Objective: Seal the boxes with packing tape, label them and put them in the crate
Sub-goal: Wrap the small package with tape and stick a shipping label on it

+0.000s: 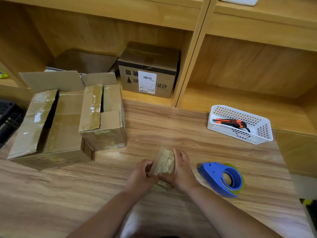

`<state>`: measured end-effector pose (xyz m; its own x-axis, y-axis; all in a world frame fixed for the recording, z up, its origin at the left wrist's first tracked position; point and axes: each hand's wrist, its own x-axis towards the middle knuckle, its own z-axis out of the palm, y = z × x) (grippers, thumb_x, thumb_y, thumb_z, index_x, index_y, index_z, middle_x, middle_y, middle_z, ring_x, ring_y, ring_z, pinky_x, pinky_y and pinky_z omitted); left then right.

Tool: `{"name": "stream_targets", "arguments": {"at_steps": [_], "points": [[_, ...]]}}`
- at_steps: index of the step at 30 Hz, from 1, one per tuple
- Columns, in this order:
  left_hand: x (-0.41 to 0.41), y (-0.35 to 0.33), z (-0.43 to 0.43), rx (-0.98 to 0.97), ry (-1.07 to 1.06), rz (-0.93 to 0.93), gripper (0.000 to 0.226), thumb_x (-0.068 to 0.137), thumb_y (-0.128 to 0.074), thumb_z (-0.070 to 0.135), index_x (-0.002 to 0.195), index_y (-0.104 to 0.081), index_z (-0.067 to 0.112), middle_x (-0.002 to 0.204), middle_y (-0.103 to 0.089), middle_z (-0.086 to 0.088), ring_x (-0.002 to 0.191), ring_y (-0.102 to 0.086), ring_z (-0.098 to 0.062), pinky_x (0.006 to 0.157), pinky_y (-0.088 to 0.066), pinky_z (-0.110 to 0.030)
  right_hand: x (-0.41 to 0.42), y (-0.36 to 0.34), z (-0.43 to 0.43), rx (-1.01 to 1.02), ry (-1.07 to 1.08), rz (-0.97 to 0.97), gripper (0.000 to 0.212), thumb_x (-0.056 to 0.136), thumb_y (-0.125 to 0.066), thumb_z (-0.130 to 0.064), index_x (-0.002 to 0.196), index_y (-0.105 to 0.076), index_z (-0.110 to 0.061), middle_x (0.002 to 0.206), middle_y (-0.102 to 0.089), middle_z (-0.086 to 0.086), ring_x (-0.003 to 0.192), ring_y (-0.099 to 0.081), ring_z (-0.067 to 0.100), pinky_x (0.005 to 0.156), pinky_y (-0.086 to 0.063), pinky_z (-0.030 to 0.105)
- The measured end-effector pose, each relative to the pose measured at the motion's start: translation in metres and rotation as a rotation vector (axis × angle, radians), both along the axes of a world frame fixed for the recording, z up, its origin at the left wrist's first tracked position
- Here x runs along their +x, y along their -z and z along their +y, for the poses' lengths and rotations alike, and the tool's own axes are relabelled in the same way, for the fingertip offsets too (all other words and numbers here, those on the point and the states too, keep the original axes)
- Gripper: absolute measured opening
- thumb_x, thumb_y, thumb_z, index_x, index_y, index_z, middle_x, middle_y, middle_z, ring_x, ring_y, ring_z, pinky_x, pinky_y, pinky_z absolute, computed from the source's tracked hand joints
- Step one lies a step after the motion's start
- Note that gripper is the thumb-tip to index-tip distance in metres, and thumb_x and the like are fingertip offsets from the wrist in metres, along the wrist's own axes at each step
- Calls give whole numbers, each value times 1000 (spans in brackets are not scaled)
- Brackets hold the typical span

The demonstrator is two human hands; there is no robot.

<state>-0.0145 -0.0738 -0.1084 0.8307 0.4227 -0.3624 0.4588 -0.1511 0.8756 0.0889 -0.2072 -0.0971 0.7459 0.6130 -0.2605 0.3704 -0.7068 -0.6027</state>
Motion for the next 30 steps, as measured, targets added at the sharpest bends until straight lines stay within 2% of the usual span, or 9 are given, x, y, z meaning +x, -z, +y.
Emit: {"name": "stream_targets", "arguments": {"at_steps": [3, 7, 9, 12, 16, 19, 23, 26, 30], "points": [[2, -1, 0, -40, -21, 8, 34, 67, -73, 17, 94, -57, 30, 88, -69, 7, 81, -65, -4, 72, -53, -29, 5, 1, 1, 41, 39, 1, 99, 67, -78, -48, 145, -24, -19, 138, -26, -4, 131, -23, 12, 110, -25, 26], [5, 1, 1, -79, -34, 16, 36, 64, -73, 14, 94, -58, 26, 88, -70, 5, 81, -67, -8, 73, -55, -32, 16, 2, 4, 170, 135, 8, 61, 71, -79, -38, 122, -51, -18, 110, -43, -9, 113, -43, 12, 86, -34, 22], [5, 0, 1, -112, -38, 12, 38, 60, -71, 18, 96, -59, 23, 88, -71, 3, 83, -68, -11, 75, -56, -35, 21, 1, 4, 192, 152, 2, 48, 74, -77, -34, 114, -56, -18, 105, -47, -9, 107, -48, 15, 81, -34, 23], [2, 0, 2, -127, -44, -2, 36, 69, -73, 5, 100, -60, 17, 90, -70, 2, 84, -67, -11, 69, -53, -24, 20, -4, 4, 108, 66, -57, 59, 76, -72, -46, 125, -51, -21, 115, -48, -8, 115, -45, 15, 91, -35, 27], [0, -2, 2, -145, -64, -34, 34, 72, -76, 3, 99, -62, 17, 88, -71, 4, 78, -66, 1, 66, -48, -14, 10, -12, 7, -143, -83, -115, 108, 63, -66, -71, 148, -18, -24, 141, -31, -8, 131, -26, 15, 108, -20, 33], [0, -4, 1, -141, -83, -25, 32, 72, -74, 0, 97, -62, 17, 84, -70, 4, 74, -65, -2, 63, -48, -13, 7, -11, 11, -123, -40, -157, 98, 67, -65, -69, 144, -26, -24, 139, -38, -7, 127, -32, 14, 107, -24, 33], [2, -4, 2, -143, -65, -2, 34, 70, -72, 1, 97, -62, 20, 89, -70, 1, 80, -66, -10, 70, -51, -22, 19, -12, 13, -42, 48, -155, 61, 72, -67, -61, 121, -51, -29, 114, -53, -13, 108, -47, 9, 96, -31, 30], [2, -3, 3, -180, -60, 3, 38, 64, -73, 11, 99, -63, 20, 90, -71, 1, 81, -67, -11, 72, -53, -25, 27, -6, 14, 21, 125, -97, 35, 72, -70, -56, 90, -55, -31, 89, -58, -16, 82, -52, 6, 86, -39, 33], [2, -3, 3, -204, -74, -15, 36, 67, -73, 7, 101, -64, 17, 92, -70, -1, 85, -67, -13, 73, -53, -24, 39, -1, 16, 89, 175, -3, 28, 78, -70, -45, 71, -53, -24, 70, -55, -12, 67, -47, 4, 69, -36, 30]]}}
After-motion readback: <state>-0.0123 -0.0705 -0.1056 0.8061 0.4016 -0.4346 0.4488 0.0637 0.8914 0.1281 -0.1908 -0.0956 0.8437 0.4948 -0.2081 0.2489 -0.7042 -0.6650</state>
